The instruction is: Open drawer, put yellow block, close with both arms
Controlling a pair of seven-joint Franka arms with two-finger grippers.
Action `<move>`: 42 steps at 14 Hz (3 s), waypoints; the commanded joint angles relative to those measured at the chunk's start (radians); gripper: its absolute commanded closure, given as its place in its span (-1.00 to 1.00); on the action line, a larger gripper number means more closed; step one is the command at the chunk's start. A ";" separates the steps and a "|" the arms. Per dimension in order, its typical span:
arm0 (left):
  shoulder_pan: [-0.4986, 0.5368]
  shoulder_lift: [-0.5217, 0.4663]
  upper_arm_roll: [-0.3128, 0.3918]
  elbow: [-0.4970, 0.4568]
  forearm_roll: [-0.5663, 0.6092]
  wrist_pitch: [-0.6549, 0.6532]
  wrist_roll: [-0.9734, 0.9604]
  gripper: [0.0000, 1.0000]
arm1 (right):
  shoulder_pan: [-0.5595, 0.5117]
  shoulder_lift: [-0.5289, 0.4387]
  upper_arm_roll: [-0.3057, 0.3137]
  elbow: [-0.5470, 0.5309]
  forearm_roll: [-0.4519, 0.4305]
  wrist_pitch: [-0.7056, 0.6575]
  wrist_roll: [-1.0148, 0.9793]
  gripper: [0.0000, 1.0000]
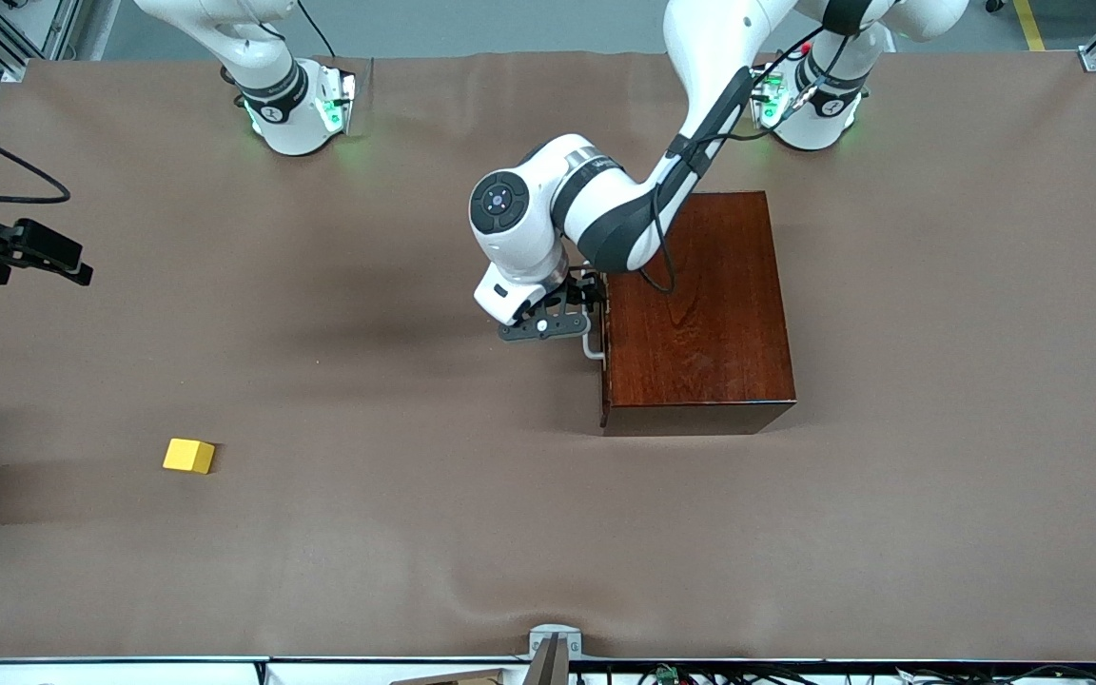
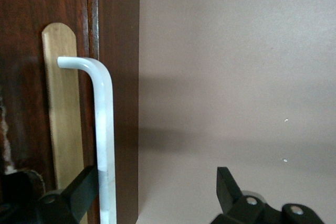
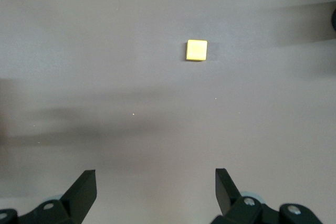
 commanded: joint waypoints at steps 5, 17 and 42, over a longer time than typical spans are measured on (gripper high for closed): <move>-0.043 0.038 0.021 0.038 0.013 -0.007 -0.014 -1.00 | 0.002 -0.009 0.000 -0.005 -0.007 0.000 -0.006 -1.00; -0.043 0.037 0.012 0.039 0.005 0.136 -0.095 -1.00 | 0.002 -0.009 0.000 -0.005 -0.007 -0.002 -0.007 -1.00; -0.068 0.071 0.006 0.039 -0.030 0.361 -0.241 -1.00 | 0.002 -0.009 0.000 -0.004 -0.007 -0.002 -0.007 -1.00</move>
